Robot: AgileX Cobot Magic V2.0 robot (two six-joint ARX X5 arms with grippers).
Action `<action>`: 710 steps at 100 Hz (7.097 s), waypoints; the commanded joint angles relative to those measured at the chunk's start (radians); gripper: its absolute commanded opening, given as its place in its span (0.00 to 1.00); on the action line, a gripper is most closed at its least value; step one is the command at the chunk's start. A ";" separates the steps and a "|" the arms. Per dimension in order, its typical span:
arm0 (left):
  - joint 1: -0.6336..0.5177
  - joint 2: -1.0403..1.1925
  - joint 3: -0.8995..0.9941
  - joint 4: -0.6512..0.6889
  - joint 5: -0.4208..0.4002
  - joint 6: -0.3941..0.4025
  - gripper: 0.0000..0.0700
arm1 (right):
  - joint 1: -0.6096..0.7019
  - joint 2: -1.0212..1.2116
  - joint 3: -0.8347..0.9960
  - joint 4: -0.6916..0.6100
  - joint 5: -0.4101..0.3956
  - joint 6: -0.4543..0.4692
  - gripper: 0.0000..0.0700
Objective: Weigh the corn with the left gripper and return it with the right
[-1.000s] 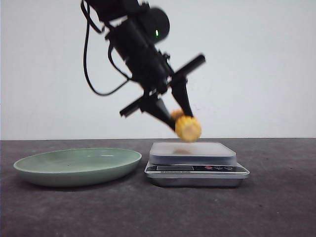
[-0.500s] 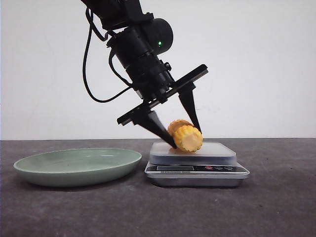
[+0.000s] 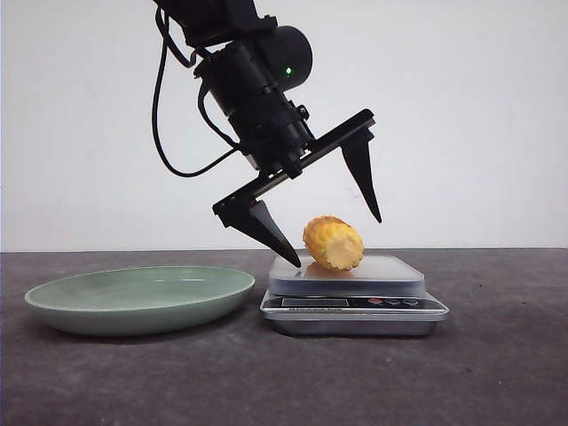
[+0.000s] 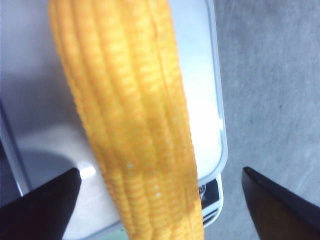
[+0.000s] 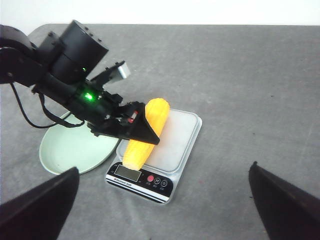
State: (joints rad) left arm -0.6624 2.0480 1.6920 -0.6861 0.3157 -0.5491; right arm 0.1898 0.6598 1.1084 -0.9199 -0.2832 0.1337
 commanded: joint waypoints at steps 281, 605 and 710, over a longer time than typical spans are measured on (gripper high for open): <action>-0.188 -1.385 0.033 -0.776 -0.569 0.087 1.00 | 0.335 1.169 0.233 0.223 0.103 0.216 0.67; -0.188 -1.389 0.013 -0.776 -0.613 0.066 1.00 | 0.644 0.703 0.406 0.491 0.249 -0.019 0.00; -0.188 -1.389 -0.005 -0.775 -0.761 0.111 0.00 | 0.687 -0.059 0.153 0.120 0.494 -0.190 0.00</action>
State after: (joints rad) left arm -0.8421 0.6548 1.6722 -1.4261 -0.4423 -0.4061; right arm 0.8677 0.5949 1.2480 -0.8112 0.2108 -0.0788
